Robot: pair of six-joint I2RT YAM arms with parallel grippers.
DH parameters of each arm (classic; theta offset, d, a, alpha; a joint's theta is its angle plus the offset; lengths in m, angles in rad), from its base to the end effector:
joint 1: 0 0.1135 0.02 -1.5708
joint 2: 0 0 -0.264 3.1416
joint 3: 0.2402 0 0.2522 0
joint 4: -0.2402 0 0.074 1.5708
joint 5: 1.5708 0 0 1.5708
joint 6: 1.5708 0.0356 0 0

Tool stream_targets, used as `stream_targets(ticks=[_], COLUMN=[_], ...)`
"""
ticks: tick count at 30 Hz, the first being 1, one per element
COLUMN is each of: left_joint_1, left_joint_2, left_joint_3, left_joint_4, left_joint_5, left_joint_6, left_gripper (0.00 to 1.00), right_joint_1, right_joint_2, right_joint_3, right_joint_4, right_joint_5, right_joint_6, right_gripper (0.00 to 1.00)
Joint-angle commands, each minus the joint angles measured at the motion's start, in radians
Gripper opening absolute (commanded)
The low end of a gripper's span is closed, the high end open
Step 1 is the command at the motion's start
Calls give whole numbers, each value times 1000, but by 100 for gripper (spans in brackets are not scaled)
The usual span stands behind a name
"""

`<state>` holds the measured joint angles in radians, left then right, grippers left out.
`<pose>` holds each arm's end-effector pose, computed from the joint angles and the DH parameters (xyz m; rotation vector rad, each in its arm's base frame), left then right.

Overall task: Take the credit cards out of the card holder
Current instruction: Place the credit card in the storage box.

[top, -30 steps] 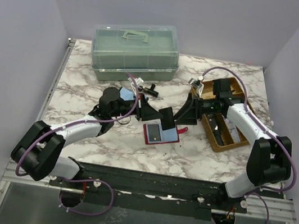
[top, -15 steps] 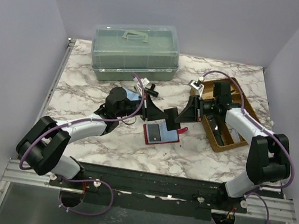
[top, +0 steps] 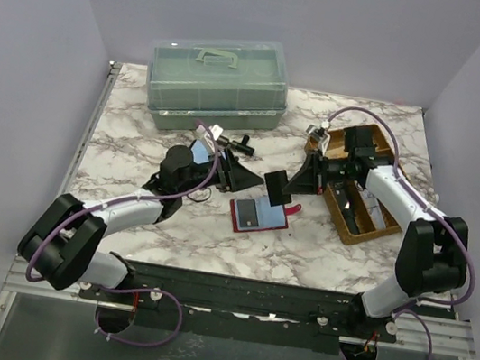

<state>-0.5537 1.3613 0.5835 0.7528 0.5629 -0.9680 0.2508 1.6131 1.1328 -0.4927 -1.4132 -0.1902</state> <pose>0.2331 -0.1664 0.2400 0.1253 1.8478 -1.5720 0.3022 0.1137 0.2515 -0.9632 1.8607 1.7478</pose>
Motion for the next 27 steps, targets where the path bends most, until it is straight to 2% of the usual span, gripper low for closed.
stream_targets(ticks=[1, 2, 5, 6, 7, 13, 18, 27], left_joint_1=[58, 71, 115, 128, 139, 199, 213, 221], left_joint_2=[-80, -92, -124, -133, -139, -144, -129, -124], left_joint_3=[-68, -81, -120, -132, -145, -199, -208, -223], left_joint_4=[8, 8, 8, 8, 8, 6, 6, -15], left_joint_5=[-66, -67, -71, -75, -79, -63, -32, -10], left_joint_6=[-33, -43, -82, -95, -112, -192, -200, -222], left_gripper=[73, 79, 84, 95, 98, 99, 99, 99], right_joint_1=[-36, -44, -91, -116, -142, -289, -349, -450], right_joint_2=[-12, -18, -42, -51, -59, -106, -139, -145], right_joint_3=[28, 30, 27, 26, 24, 4, -3, 14], right_joint_4=[-169, -182, -193, -193, -194, -181, -163, -163], right_joint_5=[140, 166, 226, 239, 248, 320, 438, 549], right_joint_6=[-182, -197, -218, -219, -220, -213, -204, -190], right_gripper=[0, 0, 0, 0, 0, 0, 0, 0])
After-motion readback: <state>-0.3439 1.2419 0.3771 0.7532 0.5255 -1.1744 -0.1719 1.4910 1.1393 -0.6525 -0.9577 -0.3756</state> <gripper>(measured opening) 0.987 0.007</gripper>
